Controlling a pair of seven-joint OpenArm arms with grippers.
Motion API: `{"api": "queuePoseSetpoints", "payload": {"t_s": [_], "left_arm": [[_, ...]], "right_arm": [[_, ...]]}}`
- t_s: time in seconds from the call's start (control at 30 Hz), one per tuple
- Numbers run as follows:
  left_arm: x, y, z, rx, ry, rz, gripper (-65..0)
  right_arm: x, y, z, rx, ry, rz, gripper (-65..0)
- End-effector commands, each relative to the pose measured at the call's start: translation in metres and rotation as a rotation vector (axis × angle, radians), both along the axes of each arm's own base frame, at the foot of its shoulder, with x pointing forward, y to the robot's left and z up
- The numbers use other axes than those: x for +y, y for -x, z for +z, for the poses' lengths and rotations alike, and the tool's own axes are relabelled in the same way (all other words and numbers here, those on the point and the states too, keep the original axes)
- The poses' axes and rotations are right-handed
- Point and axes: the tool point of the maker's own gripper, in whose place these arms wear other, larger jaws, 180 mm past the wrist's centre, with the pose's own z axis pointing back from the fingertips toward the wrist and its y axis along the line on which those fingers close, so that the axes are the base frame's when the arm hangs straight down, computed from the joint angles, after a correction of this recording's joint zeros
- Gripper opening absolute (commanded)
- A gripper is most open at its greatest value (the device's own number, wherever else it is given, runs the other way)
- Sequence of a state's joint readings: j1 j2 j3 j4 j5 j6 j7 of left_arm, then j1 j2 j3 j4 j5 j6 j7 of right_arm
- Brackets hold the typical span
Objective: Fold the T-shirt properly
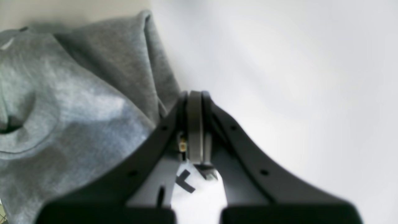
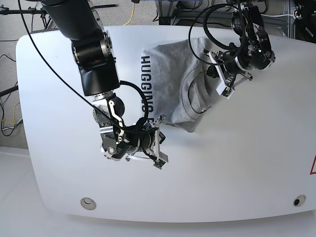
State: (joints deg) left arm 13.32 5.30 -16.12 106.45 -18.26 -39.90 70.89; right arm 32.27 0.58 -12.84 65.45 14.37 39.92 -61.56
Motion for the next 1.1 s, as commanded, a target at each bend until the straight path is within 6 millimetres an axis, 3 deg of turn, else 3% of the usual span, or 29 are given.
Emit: {"api": "queuePoseSetpoints", "payload": {"t_s": [0.0, 0.23, 0.73, 1.07], "left_arm": [[-0.009, 0.000, 0.007, -0.023, 0.017, -0.012, -65.0], [-0.019, 0.012, 0.005, -0.006, 0.027, -0.035, -65.0], [-0.024, 0.038, -0.007, 0.057, 0.033, -0.050, -65.0], [-0.026, 0.030, -0.004, 0.020, 0.051, -0.040, -65.0]], "right_arm": [[0.005, -0.017, 0.020, -0.048, -0.032, -0.001, -64.4], [0.007, -0.024, 0.015, -0.035, -0.070, -0.019, -64.4], [-0.005, -0.018, -0.028, 0.050, -0.038, -0.054, -64.4], [-0.017, 0.005, -0.059, 0.094, 0.006, -0.059, -64.4]]}}
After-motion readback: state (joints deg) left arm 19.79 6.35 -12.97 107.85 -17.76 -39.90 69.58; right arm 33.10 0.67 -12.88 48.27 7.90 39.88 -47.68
